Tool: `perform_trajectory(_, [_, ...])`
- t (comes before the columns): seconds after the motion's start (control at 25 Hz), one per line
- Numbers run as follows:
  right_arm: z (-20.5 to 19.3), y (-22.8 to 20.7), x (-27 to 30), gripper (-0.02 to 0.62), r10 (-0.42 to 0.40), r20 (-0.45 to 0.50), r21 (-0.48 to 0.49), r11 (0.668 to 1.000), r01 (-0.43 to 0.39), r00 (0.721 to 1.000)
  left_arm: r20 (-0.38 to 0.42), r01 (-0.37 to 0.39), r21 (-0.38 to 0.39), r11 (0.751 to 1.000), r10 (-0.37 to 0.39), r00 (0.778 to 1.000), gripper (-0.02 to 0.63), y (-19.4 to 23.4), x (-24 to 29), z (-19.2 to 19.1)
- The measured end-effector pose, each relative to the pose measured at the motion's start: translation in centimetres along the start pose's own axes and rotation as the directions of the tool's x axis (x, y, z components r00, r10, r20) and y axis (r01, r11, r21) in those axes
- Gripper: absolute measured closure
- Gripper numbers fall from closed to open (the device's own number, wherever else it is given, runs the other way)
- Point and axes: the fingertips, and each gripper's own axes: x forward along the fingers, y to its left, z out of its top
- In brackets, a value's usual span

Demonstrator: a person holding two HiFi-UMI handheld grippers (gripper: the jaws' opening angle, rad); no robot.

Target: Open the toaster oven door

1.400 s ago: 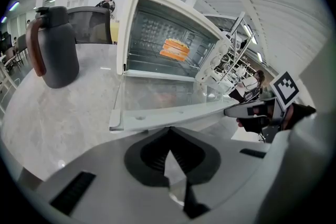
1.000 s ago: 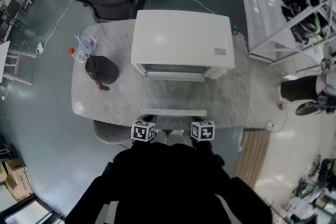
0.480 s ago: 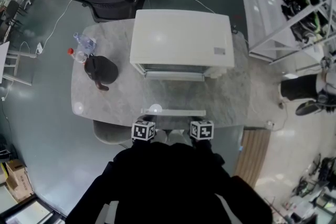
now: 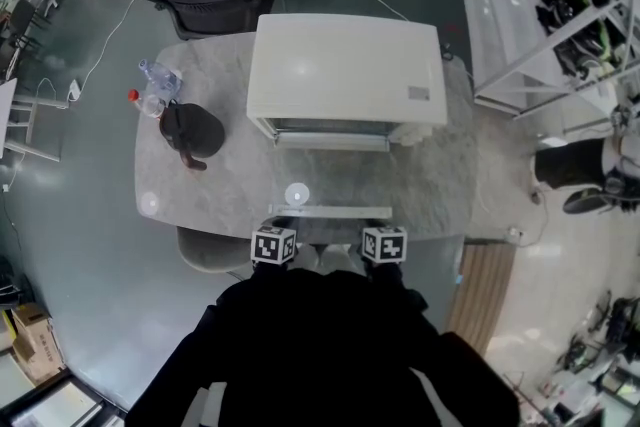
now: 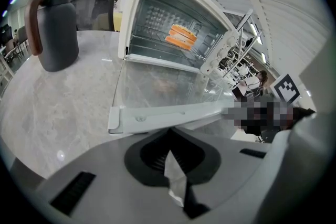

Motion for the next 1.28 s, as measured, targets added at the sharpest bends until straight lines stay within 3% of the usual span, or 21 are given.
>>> perform_trajectory(1.28, [-0.8,-1.0,2.0,0.592,-0.022,-0.015,0.026,0.999,0.023,1.0,-0.047,-0.02,-0.063,0.998,0.018,0.999,0.603,1.3,1.6,-1.5])
